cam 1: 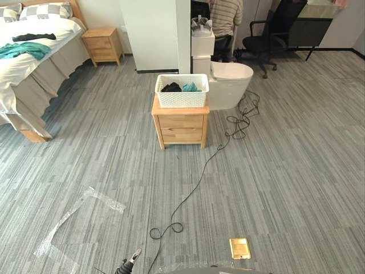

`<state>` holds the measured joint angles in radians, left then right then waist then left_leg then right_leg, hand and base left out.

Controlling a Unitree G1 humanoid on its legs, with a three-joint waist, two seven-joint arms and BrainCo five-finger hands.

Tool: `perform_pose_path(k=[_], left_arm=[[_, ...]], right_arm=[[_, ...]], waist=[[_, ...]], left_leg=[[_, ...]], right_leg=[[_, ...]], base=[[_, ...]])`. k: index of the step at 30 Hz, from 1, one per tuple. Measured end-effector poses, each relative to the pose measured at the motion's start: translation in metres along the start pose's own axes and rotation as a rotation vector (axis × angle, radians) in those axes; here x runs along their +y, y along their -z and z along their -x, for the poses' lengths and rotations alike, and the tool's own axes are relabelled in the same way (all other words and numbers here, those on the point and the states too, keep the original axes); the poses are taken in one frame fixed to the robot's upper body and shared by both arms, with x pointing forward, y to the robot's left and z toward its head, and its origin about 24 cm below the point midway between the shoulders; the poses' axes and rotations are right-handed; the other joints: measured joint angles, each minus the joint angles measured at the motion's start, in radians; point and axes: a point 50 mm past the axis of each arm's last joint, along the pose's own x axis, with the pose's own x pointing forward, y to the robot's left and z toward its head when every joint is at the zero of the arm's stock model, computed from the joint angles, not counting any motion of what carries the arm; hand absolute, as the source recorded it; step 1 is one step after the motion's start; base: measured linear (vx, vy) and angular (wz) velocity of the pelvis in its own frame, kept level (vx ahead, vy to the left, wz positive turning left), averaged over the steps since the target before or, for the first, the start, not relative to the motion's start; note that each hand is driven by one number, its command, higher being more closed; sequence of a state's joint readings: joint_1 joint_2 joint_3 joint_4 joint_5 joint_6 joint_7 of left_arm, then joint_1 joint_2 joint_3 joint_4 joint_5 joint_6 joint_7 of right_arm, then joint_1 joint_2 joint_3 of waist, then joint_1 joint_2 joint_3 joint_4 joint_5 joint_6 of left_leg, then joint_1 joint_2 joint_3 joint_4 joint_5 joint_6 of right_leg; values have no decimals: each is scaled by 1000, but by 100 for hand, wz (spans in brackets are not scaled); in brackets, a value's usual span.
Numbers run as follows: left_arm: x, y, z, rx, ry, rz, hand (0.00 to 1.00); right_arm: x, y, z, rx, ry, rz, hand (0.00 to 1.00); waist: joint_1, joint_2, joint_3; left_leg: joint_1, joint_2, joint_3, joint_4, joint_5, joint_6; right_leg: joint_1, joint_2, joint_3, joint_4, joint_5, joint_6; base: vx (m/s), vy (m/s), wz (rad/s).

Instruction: Pick up the laundry basket with both hands and put the clothes into the washing machine.

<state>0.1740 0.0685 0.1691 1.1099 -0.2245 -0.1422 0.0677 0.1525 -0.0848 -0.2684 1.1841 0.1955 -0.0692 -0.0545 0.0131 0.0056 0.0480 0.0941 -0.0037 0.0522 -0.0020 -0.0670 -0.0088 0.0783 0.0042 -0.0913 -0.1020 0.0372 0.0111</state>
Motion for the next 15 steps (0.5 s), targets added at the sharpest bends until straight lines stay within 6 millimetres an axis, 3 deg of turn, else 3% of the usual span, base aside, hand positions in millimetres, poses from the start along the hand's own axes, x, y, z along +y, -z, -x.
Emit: perform_pose_path(k=[7,11,12,13,15], left_arm=[[0,0,0,0,-1,1,0],[2,-3,-1,-6,-7,8,0],[3,-10,-3,-23,-10,18,0],[4,-15,-4,-37,-18,43,0],[7,-19,-4,-53,-32,86,0]], right_arm=[[-1,0,0,4,5,-12,0],[0,-1,0,2,10,-33,0],[4,-3,-1,-4,3,-37,0],[5,-6,-2,-10,-1,-40,0],[9,-14,-3,-29,-6,-50,0]], waist=[[-1,-4,2],[-4,-8,12],[-5,-17,39],[-1,-17,62],[5,-20,94]], left_leg=[[-8,-5,-41,-21,17,7],[-24,-3,-73,22,4,-7],[-79,5,-79,168,-65,-48],[-129,13,-71,295,-92,-74],[-264,44,-6,580,-82,-98]], right_leg=[[-2,-4,-42,-1,-1,1],[21,-5,-78,3,-18,7],[36,-1,-96,4,-40,-18],[40,2,-102,14,-51,-29],[49,8,-97,41,-66,-48]], base=[[-18,-2,18],[-6,-15,27],[-66,-35,36],[-101,-28,28],[-76,-28,-3]])
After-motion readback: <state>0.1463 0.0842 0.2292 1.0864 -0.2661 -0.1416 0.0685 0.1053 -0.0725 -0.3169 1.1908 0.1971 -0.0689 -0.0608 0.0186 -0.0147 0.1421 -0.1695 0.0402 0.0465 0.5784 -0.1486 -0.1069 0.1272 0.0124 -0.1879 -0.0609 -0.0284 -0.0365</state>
